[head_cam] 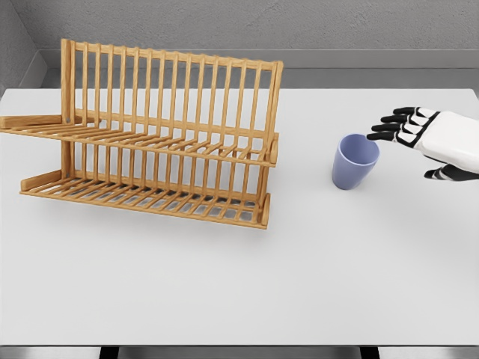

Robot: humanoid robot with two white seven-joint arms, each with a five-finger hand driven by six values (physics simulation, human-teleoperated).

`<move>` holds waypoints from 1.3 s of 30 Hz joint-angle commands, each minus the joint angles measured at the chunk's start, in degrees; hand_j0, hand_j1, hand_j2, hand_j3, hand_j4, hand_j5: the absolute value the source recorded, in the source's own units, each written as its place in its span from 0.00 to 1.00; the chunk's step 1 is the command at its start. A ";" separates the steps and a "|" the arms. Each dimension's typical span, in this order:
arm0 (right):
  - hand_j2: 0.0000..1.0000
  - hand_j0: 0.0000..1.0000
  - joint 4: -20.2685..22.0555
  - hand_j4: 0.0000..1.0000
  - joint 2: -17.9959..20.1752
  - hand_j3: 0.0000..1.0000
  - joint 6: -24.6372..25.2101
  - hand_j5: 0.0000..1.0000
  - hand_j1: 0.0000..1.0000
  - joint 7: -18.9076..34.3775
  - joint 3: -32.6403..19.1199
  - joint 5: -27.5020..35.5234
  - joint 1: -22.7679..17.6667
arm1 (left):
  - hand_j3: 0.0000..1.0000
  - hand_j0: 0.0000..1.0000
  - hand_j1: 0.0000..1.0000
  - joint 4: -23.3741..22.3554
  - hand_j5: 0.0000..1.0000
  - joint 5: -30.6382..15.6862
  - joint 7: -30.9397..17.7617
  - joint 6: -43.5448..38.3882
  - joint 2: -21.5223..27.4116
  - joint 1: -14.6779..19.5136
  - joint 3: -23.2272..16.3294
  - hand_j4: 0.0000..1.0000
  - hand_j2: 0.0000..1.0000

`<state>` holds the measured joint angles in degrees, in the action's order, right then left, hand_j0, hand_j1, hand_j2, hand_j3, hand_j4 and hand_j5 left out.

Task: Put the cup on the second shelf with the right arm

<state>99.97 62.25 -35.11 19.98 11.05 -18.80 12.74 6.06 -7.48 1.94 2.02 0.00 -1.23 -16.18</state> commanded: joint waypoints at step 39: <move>1.00 1.00 -23.06 1.00 -13.73 1.00 0.11 1.00 1.00 15.02 28.68 3.07 30.23 | 1.00 1.00 1.00 0.00 1.00 0.01 -0.01 0.00 0.00 0.00 0.01 1.00 1.00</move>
<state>77.15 48.64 -35.16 35.02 39.25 -16.05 42.98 6.06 -7.47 1.94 2.02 0.00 -1.23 -16.18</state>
